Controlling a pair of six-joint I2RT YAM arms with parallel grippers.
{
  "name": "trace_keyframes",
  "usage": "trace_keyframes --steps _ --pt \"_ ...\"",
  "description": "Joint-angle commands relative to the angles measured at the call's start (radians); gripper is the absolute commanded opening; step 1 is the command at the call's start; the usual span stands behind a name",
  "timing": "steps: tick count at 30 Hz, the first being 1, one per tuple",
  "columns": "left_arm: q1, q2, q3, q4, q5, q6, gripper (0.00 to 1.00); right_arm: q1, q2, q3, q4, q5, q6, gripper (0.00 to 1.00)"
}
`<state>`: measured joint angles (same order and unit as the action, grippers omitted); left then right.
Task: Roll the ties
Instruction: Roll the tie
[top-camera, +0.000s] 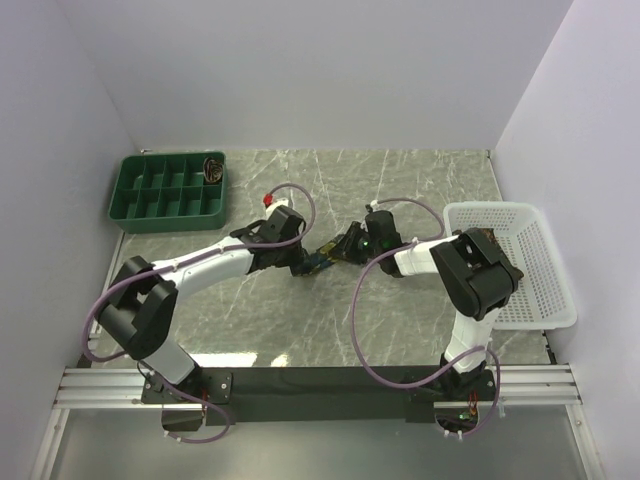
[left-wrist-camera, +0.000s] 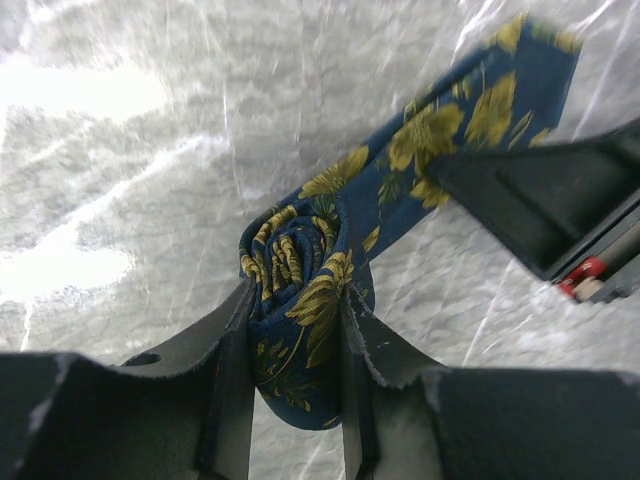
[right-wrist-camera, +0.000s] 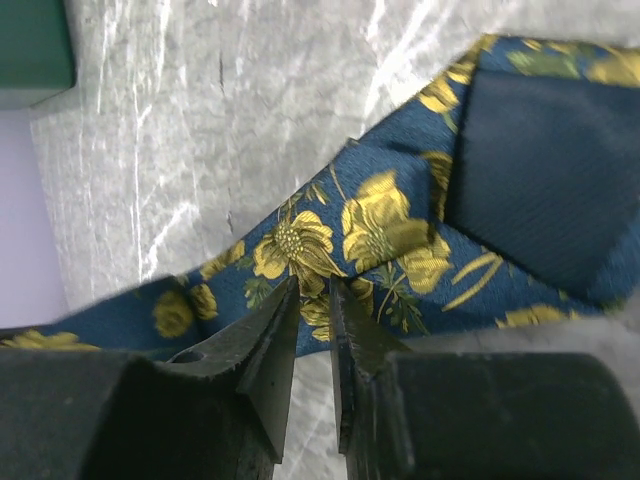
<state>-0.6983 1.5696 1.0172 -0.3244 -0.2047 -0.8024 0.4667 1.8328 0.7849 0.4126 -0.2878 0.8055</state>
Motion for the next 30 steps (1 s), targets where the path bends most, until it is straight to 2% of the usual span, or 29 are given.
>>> trace_keyframes --steps 1,9,14,19,24,30 --pt "0.011 0.029 0.024 -0.104 0.045 0.057 0.01 -0.013 0.069 -0.004 -0.104 0.104 -0.062 0.27" --pt "0.029 0.033 0.014 -0.1 0.116 0.094 0.01 -0.013 0.089 -0.004 -0.09 0.111 -0.06 0.27" --pt "0.031 0.082 0.041 -0.179 0.051 0.054 0.01 -0.011 0.092 -0.015 -0.058 0.09 -0.068 0.27" --pt "0.029 0.156 0.106 -0.274 0.019 0.008 0.01 0.006 0.002 -0.064 0.031 0.073 -0.133 0.3" --pt "0.029 0.21 0.165 -0.355 -0.015 -0.018 0.01 0.067 -0.16 -0.124 0.086 0.139 -0.29 0.47" --pt "0.031 0.248 0.215 -0.441 -0.033 -0.04 0.01 0.249 -0.27 -0.17 0.144 0.307 -0.518 0.7"
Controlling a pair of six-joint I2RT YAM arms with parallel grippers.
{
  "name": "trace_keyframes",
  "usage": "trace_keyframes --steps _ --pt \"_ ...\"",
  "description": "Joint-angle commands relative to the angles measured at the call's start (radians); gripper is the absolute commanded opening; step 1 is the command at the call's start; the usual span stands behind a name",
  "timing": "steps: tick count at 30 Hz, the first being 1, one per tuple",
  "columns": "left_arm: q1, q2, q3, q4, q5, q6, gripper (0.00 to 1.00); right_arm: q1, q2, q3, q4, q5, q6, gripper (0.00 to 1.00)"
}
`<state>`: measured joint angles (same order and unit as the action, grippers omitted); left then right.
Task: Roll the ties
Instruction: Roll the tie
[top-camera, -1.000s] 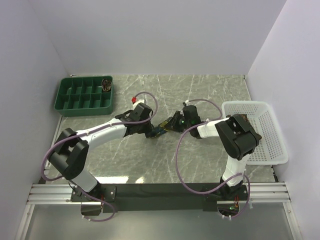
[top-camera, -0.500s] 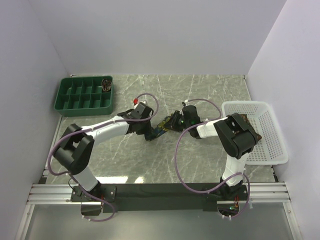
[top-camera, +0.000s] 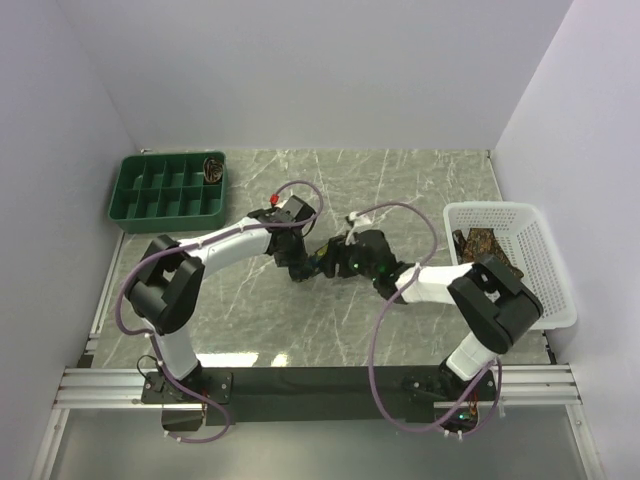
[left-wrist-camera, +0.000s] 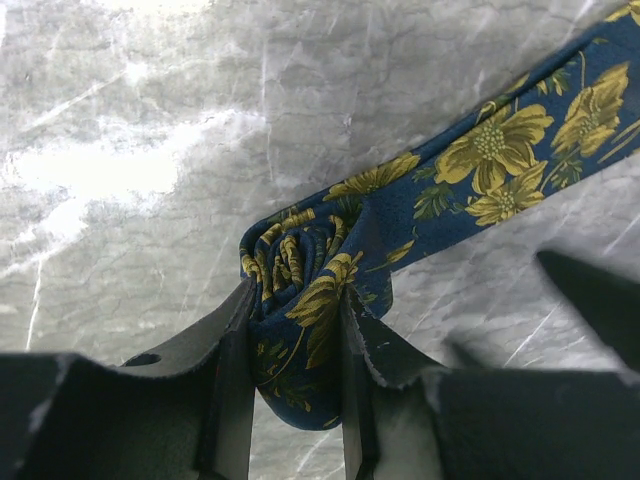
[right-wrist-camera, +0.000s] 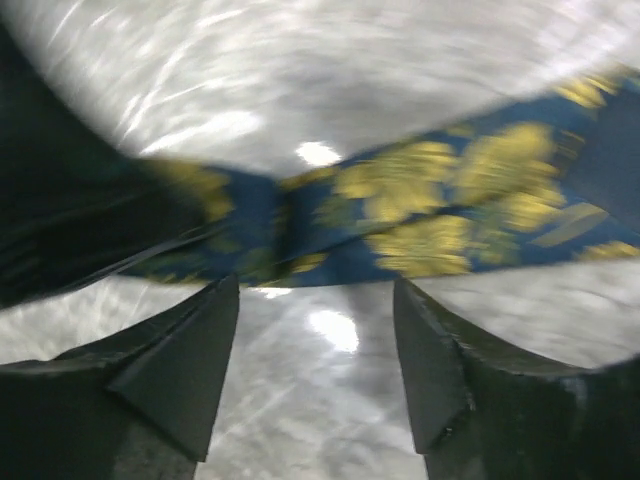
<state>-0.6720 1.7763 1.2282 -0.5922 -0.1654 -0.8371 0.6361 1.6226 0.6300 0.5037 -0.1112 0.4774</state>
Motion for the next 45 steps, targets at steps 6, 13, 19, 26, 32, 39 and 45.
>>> trace_keyframes --steps 6,13,19,26,32,39,45 --pt "0.009 0.063 0.043 -0.241 -0.086 -0.016 0.01 0.24 -0.009 0.022 0.081 0.278 -0.329 0.78" --pt "0.018 0.055 0.022 -0.222 -0.065 -0.028 0.01 0.195 0.02 0.046 0.0 0.297 -0.136 0.61" --pt "0.041 0.083 0.037 -0.219 -0.06 -0.022 0.01 0.152 0.109 0.126 -0.089 0.216 -0.054 0.38" --pt "0.081 0.11 0.093 -0.227 -0.063 -0.007 0.01 0.07 0.229 0.198 -0.076 0.114 -0.011 0.27" --pt "0.136 0.173 0.171 -0.248 -0.08 0.021 0.01 0.028 0.29 0.318 -0.108 0.064 -0.043 0.25" --pt "0.157 0.204 0.226 -0.276 -0.077 0.03 0.01 0.082 0.146 0.148 0.104 0.11 -0.177 0.65" --pt "0.16 0.195 0.232 -0.3 -0.075 0.023 0.01 0.23 0.077 0.12 0.182 0.261 -0.351 0.82"
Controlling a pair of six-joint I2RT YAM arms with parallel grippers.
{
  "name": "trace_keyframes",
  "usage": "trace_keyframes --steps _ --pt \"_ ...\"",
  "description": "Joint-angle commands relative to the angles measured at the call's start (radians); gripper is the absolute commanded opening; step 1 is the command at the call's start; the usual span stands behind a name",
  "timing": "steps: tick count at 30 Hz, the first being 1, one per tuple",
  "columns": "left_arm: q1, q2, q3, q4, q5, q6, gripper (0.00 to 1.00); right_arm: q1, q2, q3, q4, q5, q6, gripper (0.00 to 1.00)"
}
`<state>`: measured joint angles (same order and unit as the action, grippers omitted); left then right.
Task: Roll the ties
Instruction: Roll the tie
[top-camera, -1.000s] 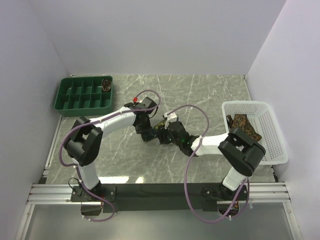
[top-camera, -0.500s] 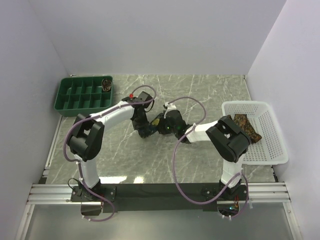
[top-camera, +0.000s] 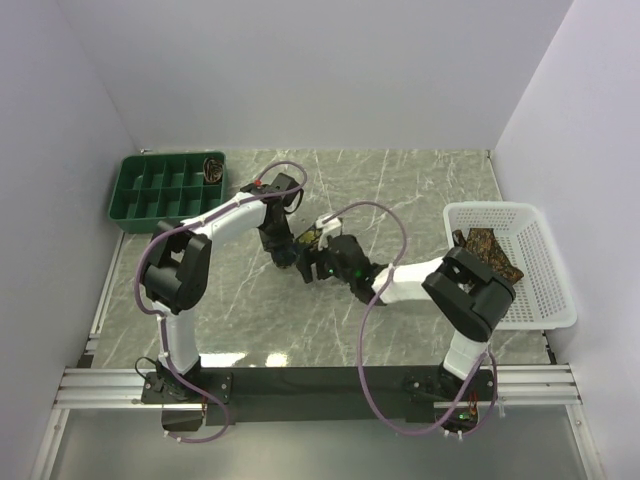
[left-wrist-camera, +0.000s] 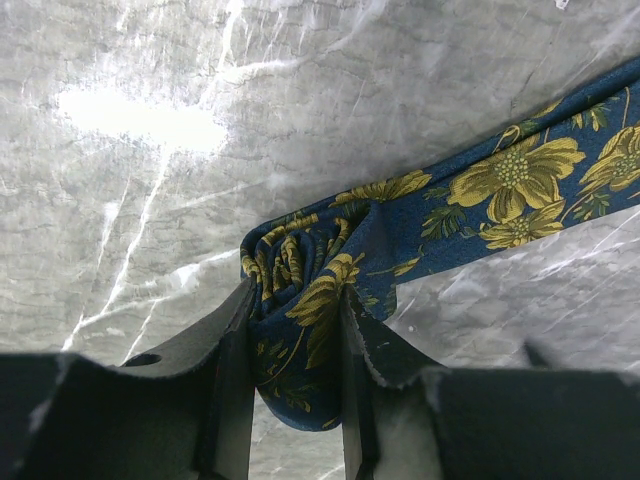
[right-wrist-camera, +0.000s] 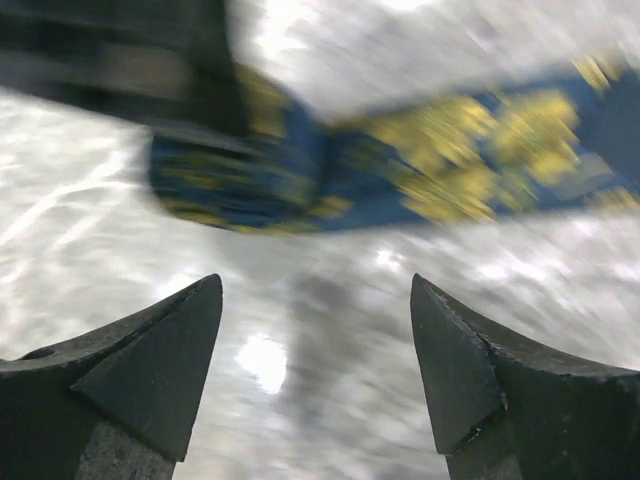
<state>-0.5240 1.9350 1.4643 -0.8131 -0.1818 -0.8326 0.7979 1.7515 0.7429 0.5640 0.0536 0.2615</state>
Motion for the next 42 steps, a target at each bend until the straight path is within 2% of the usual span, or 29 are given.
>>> trace_keyframes --steps 1,11,20,23,25,31,36,42 --pt "0.01 0.036 -0.005 -0.089 -0.062 0.018 0.01 0.104 -0.044 0.018 0.122 0.109 -0.154 0.83" --pt "0.015 0.025 -0.004 -0.109 -0.048 0.004 0.01 0.207 0.141 0.19 0.131 0.232 -0.297 0.87" --pt "0.016 0.025 -0.015 -0.092 -0.015 0.004 0.01 0.221 0.253 0.275 0.132 0.27 -0.295 0.88" --pt "0.016 0.021 -0.018 -0.092 -0.008 0.004 0.01 0.221 0.286 0.303 0.128 0.282 -0.292 0.84" --pt "0.016 0.021 -0.018 -0.09 -0.005 0.006 0.01 0.222 0.305 0.318 0.126 0.284 -0.288 0.78" --pt "0.016 0.018 -0.024 -0.084 0.007 0.007 0.01 0.222 0.339 0.346 0.108 0.276 -0.278 0.52" --pt "0.016 0.016 -0.032 -0.067 0.038 0.004 0.01 0.222 0.345 0.352 0.102 0.273 -0.263 0.57" --pt "0.016 0.012 -0.035 -0.058 0.077 0.006 0.01 0.224 0.364 0.369 0.088 0.313 -0.173 0.54"
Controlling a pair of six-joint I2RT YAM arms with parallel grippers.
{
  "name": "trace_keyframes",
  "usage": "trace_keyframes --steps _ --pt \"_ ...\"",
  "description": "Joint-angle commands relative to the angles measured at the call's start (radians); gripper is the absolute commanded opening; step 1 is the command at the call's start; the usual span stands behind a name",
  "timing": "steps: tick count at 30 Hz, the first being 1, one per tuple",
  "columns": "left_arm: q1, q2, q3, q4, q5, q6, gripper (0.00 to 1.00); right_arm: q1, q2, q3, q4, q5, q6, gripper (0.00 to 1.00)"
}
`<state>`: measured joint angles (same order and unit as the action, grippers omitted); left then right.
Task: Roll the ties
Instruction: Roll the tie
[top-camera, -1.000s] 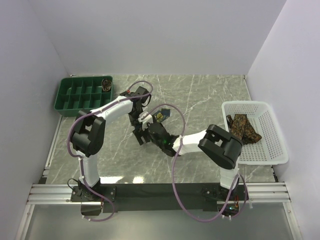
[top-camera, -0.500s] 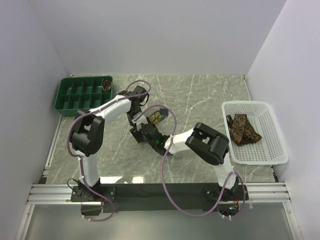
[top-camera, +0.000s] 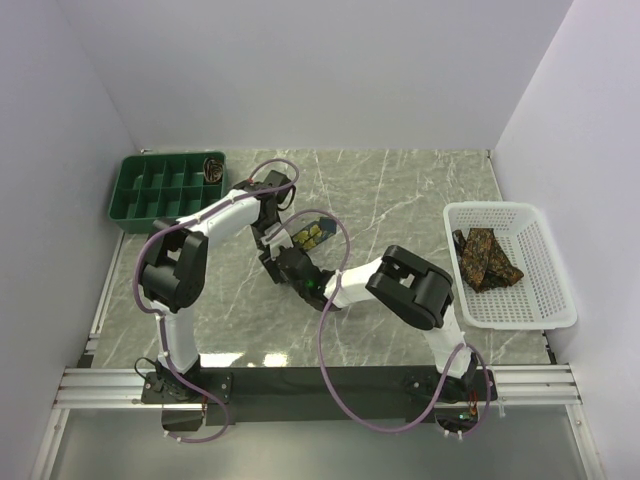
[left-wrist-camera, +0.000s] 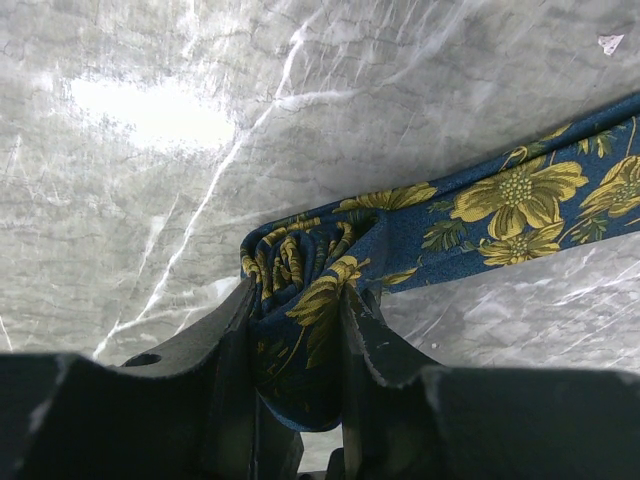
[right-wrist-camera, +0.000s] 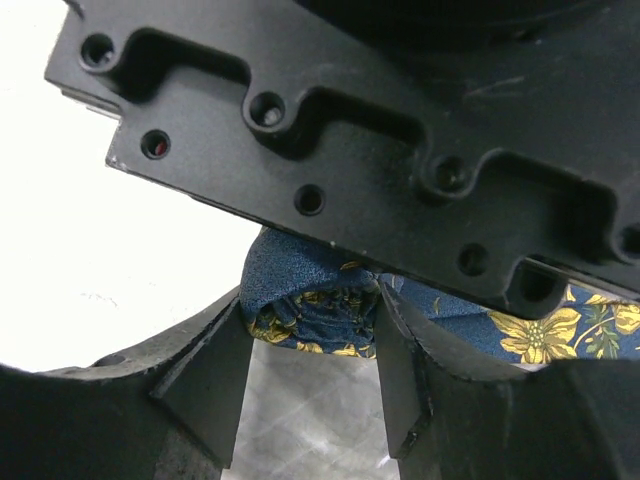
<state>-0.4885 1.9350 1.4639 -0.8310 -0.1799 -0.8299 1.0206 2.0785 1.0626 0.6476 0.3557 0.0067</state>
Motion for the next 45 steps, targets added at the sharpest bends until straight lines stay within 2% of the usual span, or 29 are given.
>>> trace_keyframes --steps 1,6,11,14,22,25,28,29,34,37,40,43,45 --pt "-0.019 0.01 -0.034 -0.039 0.079 0.003 0.01 0.001 0.038 0.05 0.007 0.029 0.088 0.54" --pt "-0.018 -0.001 -0.043 -0.03 0.114 0.002 0.01 0.003 0.045 0.04 0.024 0.042 0.116 0.55" --pt "-0.019 -0.002 -0.054 -0.031 0.132 -0.002 0.01 0.007 0.035 0.01 0.079 0.034 0.116 0.65" --pt "-0.016 -0.005 -0.062 -0.031 0.145 -0.003 0.01 0.009 0.025 -0.019 0.115 0.042 0.118 0.67" --pt "-0.009 -0.007 -0.057 -0.052 0.165 -0.003 0.01 0.015 0.043 -0.044 0.162 0.071 0.078 0.64" --pt "-0.009 -0.007 -0.06 -0.056 0.172 -0.002 0.01 0.018 0.048 -0.035 0.152 0.08 0.075 0.58" --pt "-0.009 -0.011 -0.066 -0.049 0.172 -0.008 0.01 0.019 0.046 -0.041 0.155 0.083 0.067 0.44" --pt "-0.009 -0.014 -0.065 -0.049 0.172 -0.012 0.01 0.019 0.043 -0.042 0.156 0.085 0.067 0.36" --pt "0.001 -0.028 -0.048 -0.049 0.172 -0.021 0.02 0.019 0.025 -0.067 0.139 0.086 0.085 0.17" --pt "0.016 -0.037 -0.034 -0.046 0.172 -0.026 0.12 0.019 0.015 -0.078 0.13 0.081 0.091 0.08" --pt "0.028 -0.056 -0.014 -0.046 0.166 -0.037 0.27 0.021 0.011 -0.085 0.121 0.078 0.093 0.06" --pt "0.047 -0.076 -0.004 -0.043 0.163 -0.051 0.35 0.024 0.008 -0.085 0.115 0.08 0.092 0.04" --pt "0.056 -0.088 -0.002 -0.036 0.165 -0.061 0.44 0.027 0.011 -0.084 0.113 0.078 0.088 0.03"
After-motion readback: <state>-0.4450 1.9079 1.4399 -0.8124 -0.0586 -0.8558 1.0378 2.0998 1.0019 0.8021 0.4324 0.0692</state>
